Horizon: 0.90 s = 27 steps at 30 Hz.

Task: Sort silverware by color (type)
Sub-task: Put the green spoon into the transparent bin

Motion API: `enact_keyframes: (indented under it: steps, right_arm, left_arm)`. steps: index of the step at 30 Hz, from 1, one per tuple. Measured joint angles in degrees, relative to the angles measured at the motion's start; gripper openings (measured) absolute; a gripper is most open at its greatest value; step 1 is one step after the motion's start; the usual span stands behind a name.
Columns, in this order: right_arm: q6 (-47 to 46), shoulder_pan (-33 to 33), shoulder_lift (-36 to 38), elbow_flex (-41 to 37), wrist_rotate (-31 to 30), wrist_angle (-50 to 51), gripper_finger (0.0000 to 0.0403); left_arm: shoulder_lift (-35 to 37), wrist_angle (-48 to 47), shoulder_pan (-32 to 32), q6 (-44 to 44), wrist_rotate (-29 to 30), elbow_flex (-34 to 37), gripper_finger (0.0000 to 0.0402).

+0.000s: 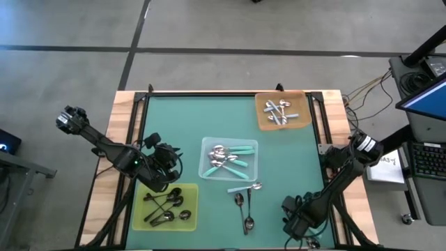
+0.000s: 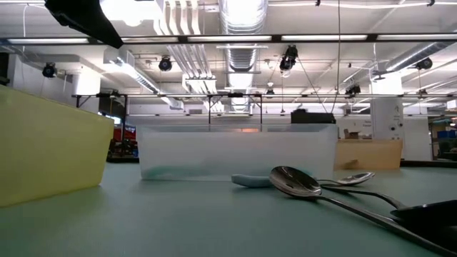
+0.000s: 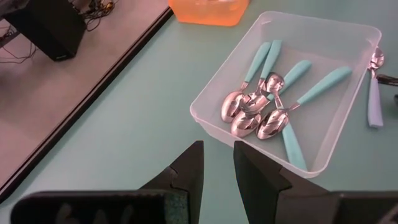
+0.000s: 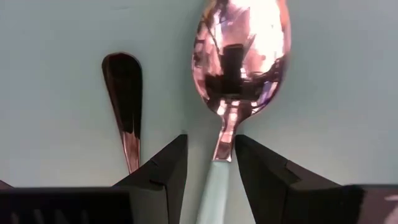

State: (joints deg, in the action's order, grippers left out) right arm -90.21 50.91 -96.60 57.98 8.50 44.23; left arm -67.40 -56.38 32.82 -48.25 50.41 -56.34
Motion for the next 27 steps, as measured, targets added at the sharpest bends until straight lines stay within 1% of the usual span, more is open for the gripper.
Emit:
enact_keyframes:
  steps: [5, 8, 11, 14, 16, 18, 21, 25, 27]
  right_arm:
    - [-0.5, -0.3, 0.0, 0.0, -0.7, 0.2, 0.0121]
    - [-0.6, -0.5, 0.0, -0.1, -0.6, 0.5, 0.0088]
    - [-1.8, -0.9, 0.1, -0.1, -0.6, 0.9, 0.0031]
    - [-1.7, -1.5, 0.8, -0.1, -0.7, 1.5, 0.002]
    - [-0.7, -2.4, 1.9, -0.1, -2.8, 3.0, 0.0018]
    - [1.1, -3.8, 3.5, 0.6, -8.1, 4.6, 0.0017]
    - [5.3, -6.5, 7.2, 2.5, -18.2, 5.3, 0.0017]
    - [15.0, -11.6, 10.9, 4.8, -35.9, 4.2, 0.0016]
    - [21.5, -14.5, 12.3, 6.1, -44.2, 3.3, 0.0015]
  left_arm:
    - [0.0, 0.0, 0.0, 0.0, 0.0, 0.0, 0.0073]
    - [0.0, 0.0, 0.0, 0.0, 0.0, 0.0, 0.0073]
    - [0.0, 0.0, 0.0, 0.0, 0.0, 0.0, 0.0073]
    - [0.0, 0.1, 0.0, 0.0, 0.0, 0.0, 0.0073]
    - [0.0, 0.1, 0.0, 0.0, 0.0, 0.0, 0.0073]
    - [0.0, 0.3, 0.0, 0.0, 0.0, 0.0, 0.0073]
    - [0.0, 0.4, 0.0, 0.0, 0.2, 0.0, 0.0073]
    - [0.0, 1.0, 0.0, 0.0, 0.2, 0.0, 0.0073]
    - [0.0, 1.0, 0.0, 0.0, 0.4, 0.0, 0.0073]
